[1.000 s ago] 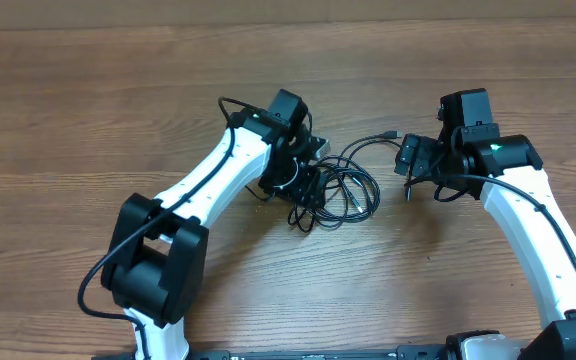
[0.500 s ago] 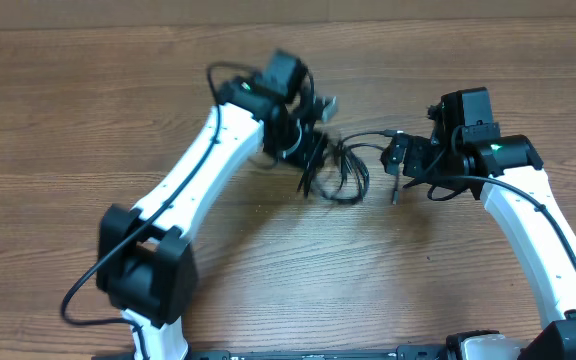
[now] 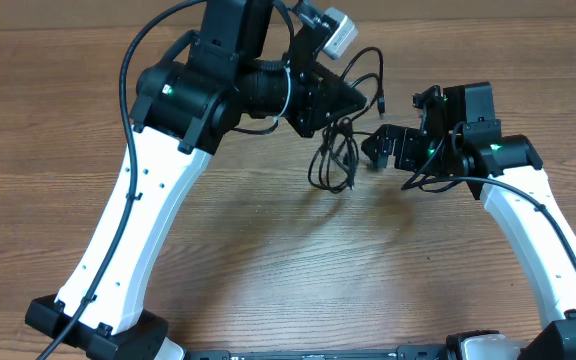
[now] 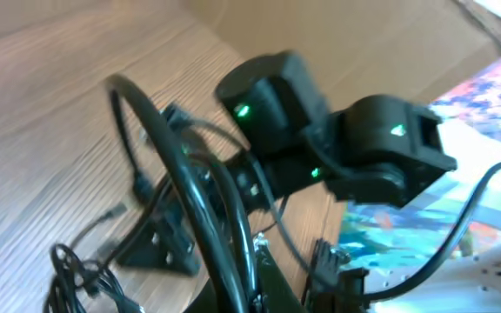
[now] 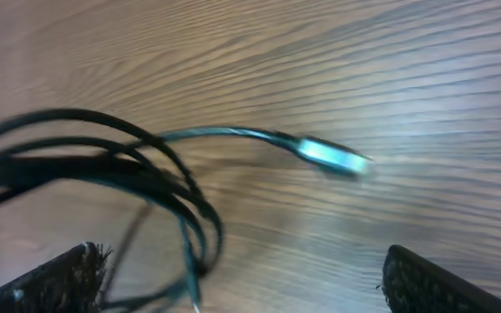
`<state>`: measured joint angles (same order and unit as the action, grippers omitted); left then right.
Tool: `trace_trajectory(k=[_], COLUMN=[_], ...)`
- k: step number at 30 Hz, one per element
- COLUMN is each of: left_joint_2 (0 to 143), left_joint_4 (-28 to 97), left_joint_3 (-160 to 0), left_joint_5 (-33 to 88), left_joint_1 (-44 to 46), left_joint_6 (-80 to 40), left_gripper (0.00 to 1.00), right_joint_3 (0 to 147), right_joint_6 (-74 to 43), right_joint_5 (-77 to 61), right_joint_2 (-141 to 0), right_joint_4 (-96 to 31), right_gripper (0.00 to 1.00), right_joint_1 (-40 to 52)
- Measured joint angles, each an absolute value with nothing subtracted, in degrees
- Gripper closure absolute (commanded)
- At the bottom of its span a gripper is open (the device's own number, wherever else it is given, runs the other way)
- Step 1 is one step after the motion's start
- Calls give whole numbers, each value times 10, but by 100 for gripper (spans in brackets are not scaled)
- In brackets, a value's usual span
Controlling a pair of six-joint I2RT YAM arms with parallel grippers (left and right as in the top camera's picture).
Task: Untangle cables
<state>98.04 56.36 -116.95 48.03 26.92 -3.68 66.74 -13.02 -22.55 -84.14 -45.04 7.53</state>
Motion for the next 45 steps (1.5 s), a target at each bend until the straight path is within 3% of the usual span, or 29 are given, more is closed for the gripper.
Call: trace_trajectory(k=[5,9,13,18,21,25,34,40,45], left_joint_2=[981,981,981,980,980,980,980,980,980], left_joint_4=[522,492,484,547,609,658,679,677,688], left_joint_3=[-1169,-1169,-1169,-1170,-1170,-1169,-1169,-1169,-1169], left_joint_5=[498,510,517,481,408,325,287,262,131], left_joint_1=[269,269,269,249,203,117,-49,-96,-106], left_joint_6=[-59,-75,-85,-87,-89,-95,-106,-125,-198], left_gripper=[96,96,96,96,96,96,96,96,96], right_joint_3=[667,667,667,667,667,668,668,668,668], right_joint_6=[-130,-127,-154,-279,-330,-369,-411,-420,-422], right_joint_5=[-269,-278,-227,-25,77,164,232,246,260], right_joint_2=[-855,-881,-902,-915,-915,-915,-915,-915,-915], right_joint_4=[-449,-443,-451,-520,-543,-553,-566,-571,-574], right_gripper=[0,20,17,16,21,22,21,21,20], right_joint_1=[76,80,86,87,86,87,88,85,78])
